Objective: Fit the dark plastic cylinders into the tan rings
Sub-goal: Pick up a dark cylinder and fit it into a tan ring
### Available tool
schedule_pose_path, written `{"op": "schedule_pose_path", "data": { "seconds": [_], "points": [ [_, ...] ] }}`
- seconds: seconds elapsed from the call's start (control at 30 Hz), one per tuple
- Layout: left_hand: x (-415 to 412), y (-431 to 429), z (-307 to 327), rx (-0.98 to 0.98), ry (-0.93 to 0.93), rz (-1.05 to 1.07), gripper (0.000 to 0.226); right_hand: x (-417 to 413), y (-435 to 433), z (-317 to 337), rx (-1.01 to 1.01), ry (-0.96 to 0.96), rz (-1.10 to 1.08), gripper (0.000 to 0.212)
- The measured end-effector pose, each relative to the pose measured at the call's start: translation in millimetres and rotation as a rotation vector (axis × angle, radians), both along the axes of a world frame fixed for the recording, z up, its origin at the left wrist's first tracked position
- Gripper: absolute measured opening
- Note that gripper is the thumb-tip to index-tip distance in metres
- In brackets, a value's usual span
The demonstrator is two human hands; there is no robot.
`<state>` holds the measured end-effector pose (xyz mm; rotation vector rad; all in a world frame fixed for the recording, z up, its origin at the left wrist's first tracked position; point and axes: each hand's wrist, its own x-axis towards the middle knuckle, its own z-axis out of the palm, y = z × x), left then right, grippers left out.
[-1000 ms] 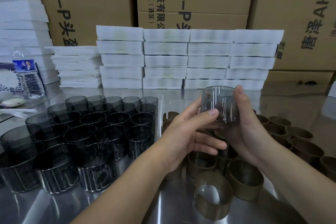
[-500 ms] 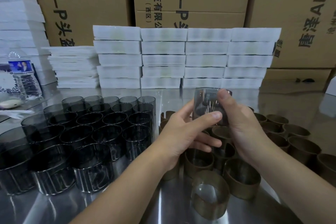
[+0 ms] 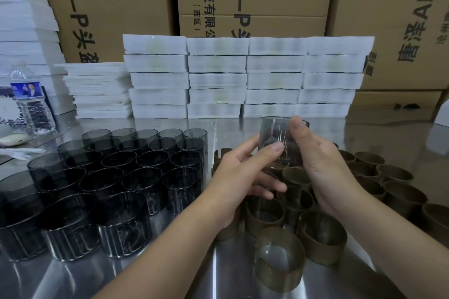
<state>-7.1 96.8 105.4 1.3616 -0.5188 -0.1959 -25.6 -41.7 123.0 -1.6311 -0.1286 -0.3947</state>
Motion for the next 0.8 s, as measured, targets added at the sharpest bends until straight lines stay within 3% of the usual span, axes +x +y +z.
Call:
{"op": "schedule_pose_path", "data": {
  "seconds": [0.13, 0.27, 0.37, 0.57, 0.7, 0.8],
  "points": [
    [1.0, 0.6, 0.9, -0.043, 0.057, -0.039, 0.070, 0.0, -0.2, 0.1, 0.005, 0.004, 0.062, 0.077],
    [2.7, 1.4, 3.1, -0.105, 0.114, -0.064, 0.055, 1.6, -0.8, 0.1, -0.038, 0.024, 0.077, 0.065],
    [3.5, 3.1, 3.8, -0.147, 0.128, -0.061, 0.060, 4.2, -1.8, -0.6, -0.092, 0.014, 0.010, 0.064],
    [8.4, 4.7, 4.0, -0.198, 0.203, -0.022, 0.070, 2.1, -1.0, -2.8, -0.116, -0.231, -0.029, 0.040],
    [9.6, 2.9, 2.8, -0.176, 0.226, 0.013, 0.072, 0.1, 0.6, -5.5, -0.201, -0.281, 0.076, 0.036],
    [9.7, 2.6, 3.5, -0.157, 0.245, 0.013, 0.076, 2.1, -1.3, -7.3, -0.259, -0.305, 0.110, 0.048]
  ]
}}
